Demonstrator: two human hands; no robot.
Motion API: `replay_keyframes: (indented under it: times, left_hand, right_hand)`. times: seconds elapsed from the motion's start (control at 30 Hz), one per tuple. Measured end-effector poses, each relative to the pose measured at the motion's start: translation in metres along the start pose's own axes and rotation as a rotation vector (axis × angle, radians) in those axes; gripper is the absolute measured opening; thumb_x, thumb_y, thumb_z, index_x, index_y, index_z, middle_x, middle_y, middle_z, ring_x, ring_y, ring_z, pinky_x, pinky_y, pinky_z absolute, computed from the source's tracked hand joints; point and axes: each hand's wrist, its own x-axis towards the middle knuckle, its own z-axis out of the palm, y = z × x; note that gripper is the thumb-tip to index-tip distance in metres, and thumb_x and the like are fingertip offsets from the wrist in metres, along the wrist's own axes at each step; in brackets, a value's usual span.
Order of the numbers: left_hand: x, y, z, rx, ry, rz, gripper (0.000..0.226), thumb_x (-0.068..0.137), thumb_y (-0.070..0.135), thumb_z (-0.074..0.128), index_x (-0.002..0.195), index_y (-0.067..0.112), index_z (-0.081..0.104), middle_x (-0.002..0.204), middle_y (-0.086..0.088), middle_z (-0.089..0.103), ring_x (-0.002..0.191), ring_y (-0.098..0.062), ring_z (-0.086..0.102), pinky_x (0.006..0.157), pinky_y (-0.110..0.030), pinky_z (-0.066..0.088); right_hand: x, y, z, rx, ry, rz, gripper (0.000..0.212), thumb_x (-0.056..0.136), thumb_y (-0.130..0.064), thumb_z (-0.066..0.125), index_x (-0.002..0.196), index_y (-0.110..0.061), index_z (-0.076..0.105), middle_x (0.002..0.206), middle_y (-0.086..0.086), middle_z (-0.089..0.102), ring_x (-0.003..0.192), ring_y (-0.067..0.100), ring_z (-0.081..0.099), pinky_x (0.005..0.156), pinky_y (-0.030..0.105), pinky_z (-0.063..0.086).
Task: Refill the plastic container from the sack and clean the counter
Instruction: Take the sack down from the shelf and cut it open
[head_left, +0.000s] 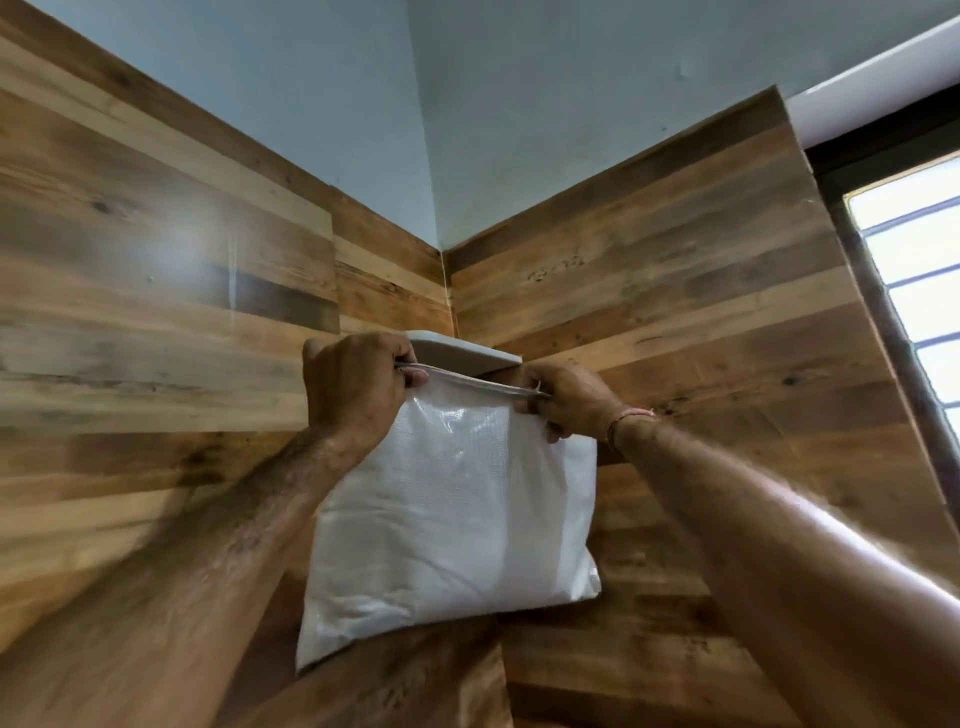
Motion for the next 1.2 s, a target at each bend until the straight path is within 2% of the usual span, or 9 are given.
replay_keyframes:
  times: [0.13, 0.27, 0.37, 0.47, 0.6, 0.73, 0.87, 1.1, 1.2]
  left_hand:
    - [-0.048, 0.032, -0.015, -0.012, -0.093, -0.098, 0.015, 0.082, 0.044, 0.079, 0.084, 0.029, 0.076, 0.081, 0.012, 0.073, 0.081, -0.009, 0.056, 0.087, -0.037, 0.034]
    - [-0.11, 0.074, -0.024, -0.054, -0.182, -0.131, 0.02, 0.082, 0.047, 0.078, 0.074, 0.029, 0.074, 0.071, 0.016, 0.068, 0.071, -0.006, 0.052, 0.08, -0.034, 0.03]
    - [-0.167, 0.114, -0.034, -0.112, -0.312, -0.178, 0.023, 0.079, 0.051, 0.077, 0.072, 0.03, 0.073, 0.071, 0.014, 0.07, 0.073, -0.013, 0.062, 0.08, -0.037, 0.038]
    - [-0.228, 0.154, -0.047, -0.176, -0.461, -0.212, 0.02, 0.079, 0.048, 0.079, 0.073, 0.029, 0.074, 0.069, 0.013, 0.071, 0.08, -0.015, 0.069, 0.082, -0.038, 0.04]
    - [-0.308, 0.199, -0.067, -0.243, -0.616, -0.238, 0.019, 0.08, 0.048, 0.078, 0.076, 0.03, 0.073, 0.076, 0.011, 0.074, 0.087, -0.015, 0.07, 0.081, -0.036, 0.033]
    - [-0.384, 0.241, -0.093, -0.368, -0.767, -0.217, 0.025, 0.08, 0.048, 0.079, 0.076, 0.024, 0.073, 0.069, 0.007, 0.071, 0.08, -0.022, 0.07, 0.08, -0.037, 0.042]
    - [-0.45, 0.293, -0.121, -0.434, -0.834, -0.207, 0.032, 0.081, 0.052, 0.077, 0.075, 0.021, 0.07, 0.068, 0.004, 0.071, 0.077, -0.025, 0.071, 0.075, -0.038, 0.038]
    - [-0.529, 0.394, -0.175, -0.488, -0.966, -0.217, 0.037, 0.08, 0.058, 0.075, 0.071, 0.023, 0.064, 0.065, 0.007, 0.069, 0.072, -0.023, 0.069, 0.085, -0.039, 0.038]
    - [-0.557, 0.433, -0.193, -0.47, -1.033, -0.211, 0.04, 0.08, 0.057, 0.076, 0.069, 0.021, 0.06, 0.062, 0.005, 0.067, 0.071, -0.023, 0.07, 0.085, -0.04, 0.041]
  right_hand:
    - [-0.066, 0.01, -0.033, 0.003, -0.054, 0.028, 0.019, 0.085, -0.027, 0.081, 0.08, -0.016, 0.066, 0.073, 0.008, 0.074, 0.053, 0.019, 0.073, 0.05, 0.026, 0.059]
    - [-0.142, 0.036, -0.049, -0.011, -0.14, 0.099, 0.023, 0.081, -0.036, 0.083, 0.072, -0.02, 0.069, 0.064, 0.005, 0.075, 0.051, 0.014, 0.072, 0.061, 0.033, 0.064]
    - [-0.216, 0.067, -0.057, -0.042, -0.196, 0.192, 0.027, 0.077, -0.046, 0.081, 0.067, -0.025, 0.067, 0.057, 0.001, 0.072, 0.05, 0.009, 0.07, 0.063, 0.039, 0.063]
    - [-0.293, 0.092, -0.067, -0.062, -0.283, 0.272, 0.029, 0.072, -0.057, 0.074, 0.077, -0.029, 0.068, 0.056, -0.002, 0.071, 0.051, 0.007, 0.07, 0.065, 0.041, 0.063]
    - [-0.395, 0.104, -0.084, -0.119, -0.326, 0.3, 0.013, 0.082, -0.022, 0.073, 0.069, -0.021, 0.069, 0.054, -0.013, 0.069, 0.047, 0.002, 0.068, 0.065, 0.034, 0.062]
    - [-0.475, 0.115, -0.1, -0.154, -0.385, 0.338, 0.02, 0.082, -0.002, 0.071, 0.069, -0.016, 0.075, 0.065, -0.003, 0.075, 0.051, 0.008, 0.071, 0.054, 0.034, 0.061]
    - [-0.547, 0.136, -0.116, -0.206, -0.475, 0.429, 0.032, 0.08, -0.001, 0.07, 0.059, -0.025, 0.065, 0.071, -0.001, 0.077, 0.055, 0.015, 0.072, 0.059, 0.04, 0.063]
    - [-0.644, 0.161, -0.167, -0.198, -0.634, 0.575, 0.016, 0.069, -0.01, 0.057, 0.066, -0.016, 0.072, 0.07, 0.0, 0.076, 0.061, 0.017, 0.072, 0.073, 0.042, 0.062]
    - [-0.679, 0.179, -0.184, -0.153, -0.681, 0.654, 0.011, 0.072, -0.01, 0.063, 0.068, -0.011, 0.074, 0.068, 0.003, 0.076, 0.065, 0.022, 0.073, 0.093, 0.048, 0.058]
